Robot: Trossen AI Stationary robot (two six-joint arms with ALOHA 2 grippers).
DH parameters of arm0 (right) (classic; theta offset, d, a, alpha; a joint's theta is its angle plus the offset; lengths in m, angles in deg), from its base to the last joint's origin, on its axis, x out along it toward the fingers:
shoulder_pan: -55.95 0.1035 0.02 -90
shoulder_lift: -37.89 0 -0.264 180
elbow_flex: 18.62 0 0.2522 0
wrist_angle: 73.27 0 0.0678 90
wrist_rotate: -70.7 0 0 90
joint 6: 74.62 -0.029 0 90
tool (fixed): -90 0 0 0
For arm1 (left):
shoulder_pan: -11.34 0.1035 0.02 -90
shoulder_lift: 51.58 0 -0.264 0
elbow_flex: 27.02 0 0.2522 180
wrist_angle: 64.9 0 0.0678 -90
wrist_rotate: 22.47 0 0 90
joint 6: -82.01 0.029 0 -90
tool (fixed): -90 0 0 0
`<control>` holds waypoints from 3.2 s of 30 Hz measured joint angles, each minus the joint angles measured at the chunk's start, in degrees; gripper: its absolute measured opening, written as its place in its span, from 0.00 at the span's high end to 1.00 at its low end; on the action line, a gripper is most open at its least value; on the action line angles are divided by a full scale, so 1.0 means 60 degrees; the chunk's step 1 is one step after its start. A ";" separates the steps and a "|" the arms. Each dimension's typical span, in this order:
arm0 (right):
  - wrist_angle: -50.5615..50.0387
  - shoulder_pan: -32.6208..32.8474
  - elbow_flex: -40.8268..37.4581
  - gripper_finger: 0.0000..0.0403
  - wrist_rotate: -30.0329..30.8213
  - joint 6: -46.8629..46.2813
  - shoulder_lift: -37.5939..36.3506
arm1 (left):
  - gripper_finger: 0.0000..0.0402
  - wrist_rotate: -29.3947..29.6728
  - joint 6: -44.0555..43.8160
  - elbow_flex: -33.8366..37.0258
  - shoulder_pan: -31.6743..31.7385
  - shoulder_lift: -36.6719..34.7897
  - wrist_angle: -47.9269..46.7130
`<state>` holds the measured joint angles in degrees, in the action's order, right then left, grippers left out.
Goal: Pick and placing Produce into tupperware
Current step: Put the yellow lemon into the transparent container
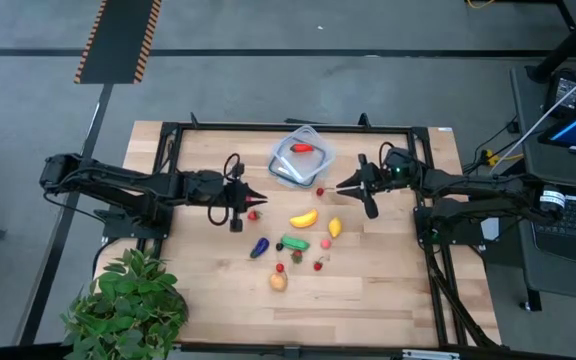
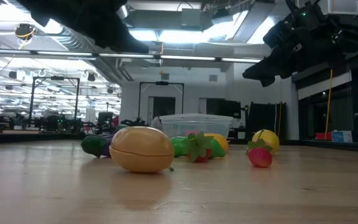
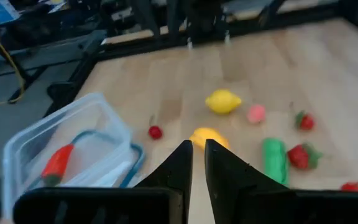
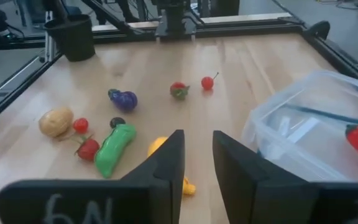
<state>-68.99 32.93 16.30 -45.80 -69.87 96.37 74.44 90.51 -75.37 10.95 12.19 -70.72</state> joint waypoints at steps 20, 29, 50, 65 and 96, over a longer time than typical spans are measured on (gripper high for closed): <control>-0.1705 0.1671 0.0670 0.79 0.1167 0.0413 -0.0213 | 0.98 0.0597 -0.0893 -0.0004 -0.1917 0.0000 0.0048; -0.5887 0.3462 0.2645 0.79 0.3190 0.0308 -0.0211 | 0.94 0.2250 -0.0578 -0.0012 -0.2803 0.0209 0.0097; -0.8227 0.5117 0.3949 0.83 0.5154 -0.3162 0.1611 | 0.83 0.2590 0.1174 -0.0011 -0.1824 0.1479 0.0050; -0.9312 0.5544 0.6870 0.83 0.5594 -0.8011 0.4147 | 0.90 0.2584 0.1229 -0.0005 -0.1258 0.1479 -0.0595; -1.0173 0.4914 0.7034 0.83 0.5830 -0.8958 0.5803 | 0.99 0.2588 0.2683 -0.0004 -0.1249 0.1479 -0.0680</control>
<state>-130.03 62.41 58.51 -10.82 -123.62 131.18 89.96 106.61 -75.39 3.46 21.06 -74.80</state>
